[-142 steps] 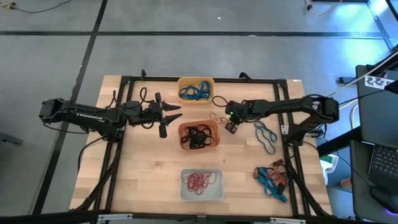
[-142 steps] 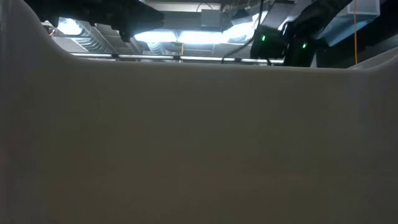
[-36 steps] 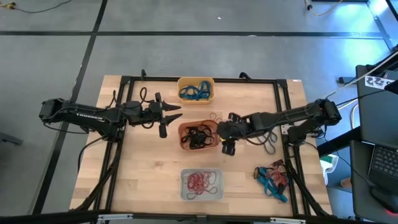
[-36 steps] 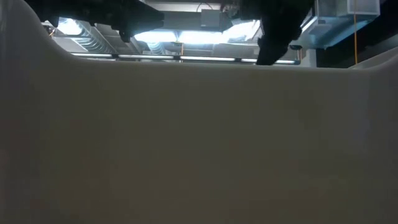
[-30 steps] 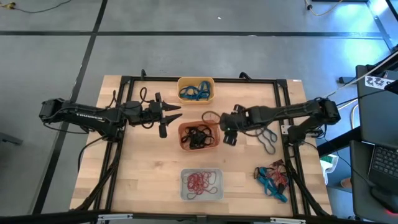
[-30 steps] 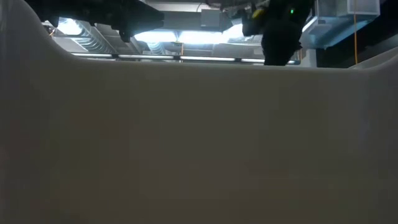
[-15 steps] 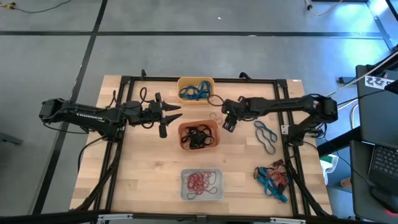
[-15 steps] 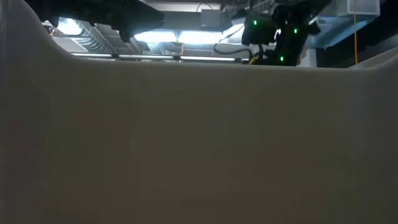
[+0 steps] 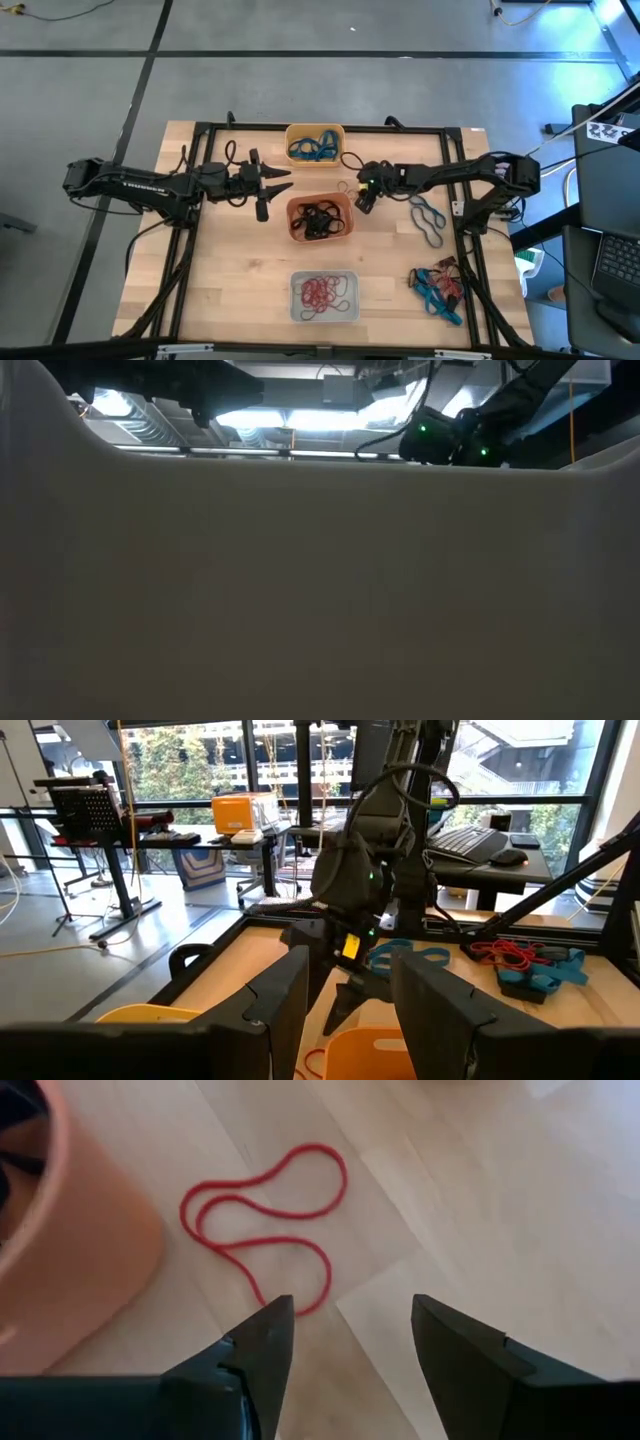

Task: Sort rubber bands into baskets
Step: Put the red rubber band in the white bin

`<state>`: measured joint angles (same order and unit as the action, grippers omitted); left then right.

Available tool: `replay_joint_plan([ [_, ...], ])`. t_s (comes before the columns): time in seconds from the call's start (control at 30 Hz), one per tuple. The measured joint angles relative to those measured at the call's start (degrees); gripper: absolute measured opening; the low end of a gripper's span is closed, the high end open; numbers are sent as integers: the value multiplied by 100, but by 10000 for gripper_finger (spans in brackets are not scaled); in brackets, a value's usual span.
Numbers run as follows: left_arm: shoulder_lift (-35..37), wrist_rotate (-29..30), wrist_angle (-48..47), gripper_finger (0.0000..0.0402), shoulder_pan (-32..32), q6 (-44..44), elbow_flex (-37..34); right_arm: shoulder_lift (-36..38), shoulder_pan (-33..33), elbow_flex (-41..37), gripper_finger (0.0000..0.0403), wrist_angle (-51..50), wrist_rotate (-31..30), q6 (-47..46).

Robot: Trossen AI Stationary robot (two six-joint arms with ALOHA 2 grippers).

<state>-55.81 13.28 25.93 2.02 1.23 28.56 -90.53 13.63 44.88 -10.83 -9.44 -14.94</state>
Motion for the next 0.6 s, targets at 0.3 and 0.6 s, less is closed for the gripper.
replay_joint_plan([
  [0.3, 0, 2, -1, 141, 47, -4, 0, -597, 0, -11, 205, 583, -6, 1],
  [0.6, 0, 2, -4, 141, 46, -12, 0, -869, -9, 13, 166, 680, -35, 9],
])
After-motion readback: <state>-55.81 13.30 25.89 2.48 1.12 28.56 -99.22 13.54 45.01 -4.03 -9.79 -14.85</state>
